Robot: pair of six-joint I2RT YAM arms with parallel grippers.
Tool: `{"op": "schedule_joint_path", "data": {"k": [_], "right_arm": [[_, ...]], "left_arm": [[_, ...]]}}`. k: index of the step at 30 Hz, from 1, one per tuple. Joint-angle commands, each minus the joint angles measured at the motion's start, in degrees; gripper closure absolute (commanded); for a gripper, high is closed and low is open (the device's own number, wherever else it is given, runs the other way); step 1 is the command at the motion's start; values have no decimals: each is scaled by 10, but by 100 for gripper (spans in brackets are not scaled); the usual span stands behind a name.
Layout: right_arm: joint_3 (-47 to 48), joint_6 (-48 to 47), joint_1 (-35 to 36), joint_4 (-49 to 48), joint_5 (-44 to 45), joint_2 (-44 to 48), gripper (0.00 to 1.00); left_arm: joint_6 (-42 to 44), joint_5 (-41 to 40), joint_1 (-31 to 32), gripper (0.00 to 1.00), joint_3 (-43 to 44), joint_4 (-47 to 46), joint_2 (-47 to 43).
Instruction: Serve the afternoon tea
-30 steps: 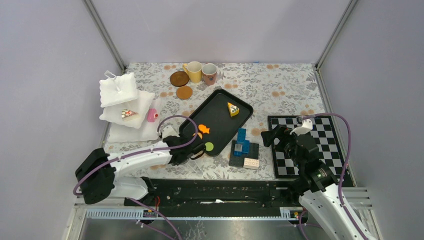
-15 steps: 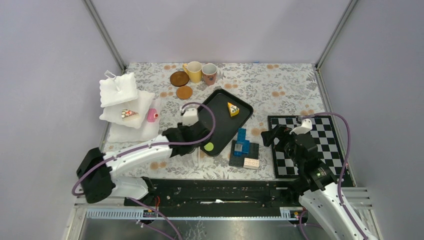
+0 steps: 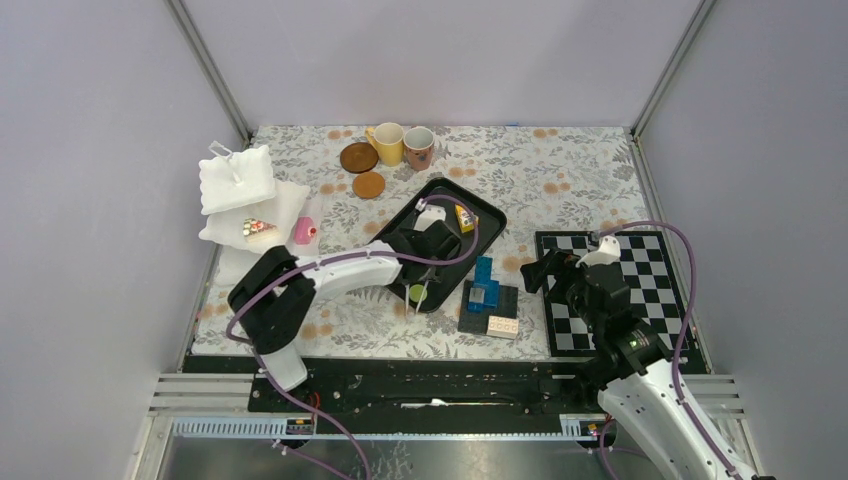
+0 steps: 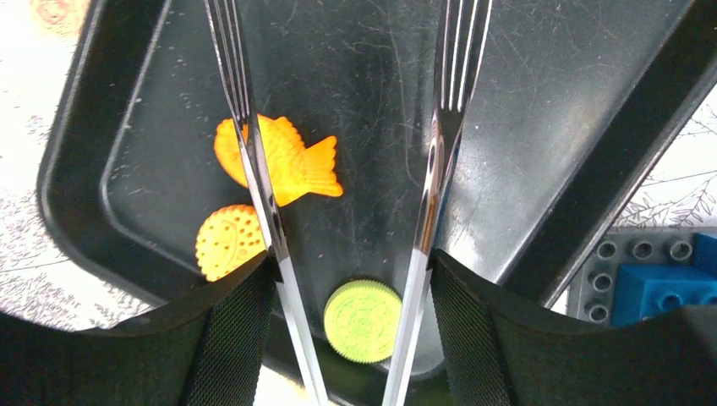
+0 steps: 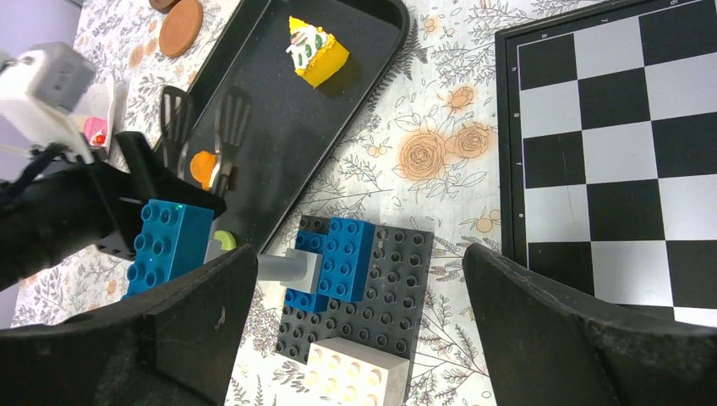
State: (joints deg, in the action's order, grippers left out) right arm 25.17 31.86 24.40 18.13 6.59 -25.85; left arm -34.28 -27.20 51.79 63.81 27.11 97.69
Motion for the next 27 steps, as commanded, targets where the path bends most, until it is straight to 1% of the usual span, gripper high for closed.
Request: {"op": "schedule_joint_path", "data": {"k": [1, 4, 6, 12, 19, 23, 25, 27], "right_arm": [[3, 8, 4, -9, 14, 10, 2], [-1, 9, 4, -9, 13, 8, 2], [-3, 5, 4, -9, 14, 5, 2], [-4, 0, 4, -13, 16, 3, 2], [-9, 2, 4, -15, 16, 3, 2], [-12, 3, 4, -18, 12, 3, 2], [-13, 3, 4, -19, 12, 4, 2], [-12, 3, 4, -17, 12, 6, 2]], "left_arm": [[18, 19, -8, 31, 37, -49, 25], [19, 22, -7, 28, 34, -56, 27], [20, 30, -7, 23, 22, -68, 21], [17, 47, -6, 16, 8, -71, 12], [-9, 49, 4, 11, -49, -66, -55], [-20, 27, 10, 11, -93, -101, -77], [-25, 20, 14, 15, -116, -137, -80], [-29, 8, 20, 21, -131, -168, -75]]}}
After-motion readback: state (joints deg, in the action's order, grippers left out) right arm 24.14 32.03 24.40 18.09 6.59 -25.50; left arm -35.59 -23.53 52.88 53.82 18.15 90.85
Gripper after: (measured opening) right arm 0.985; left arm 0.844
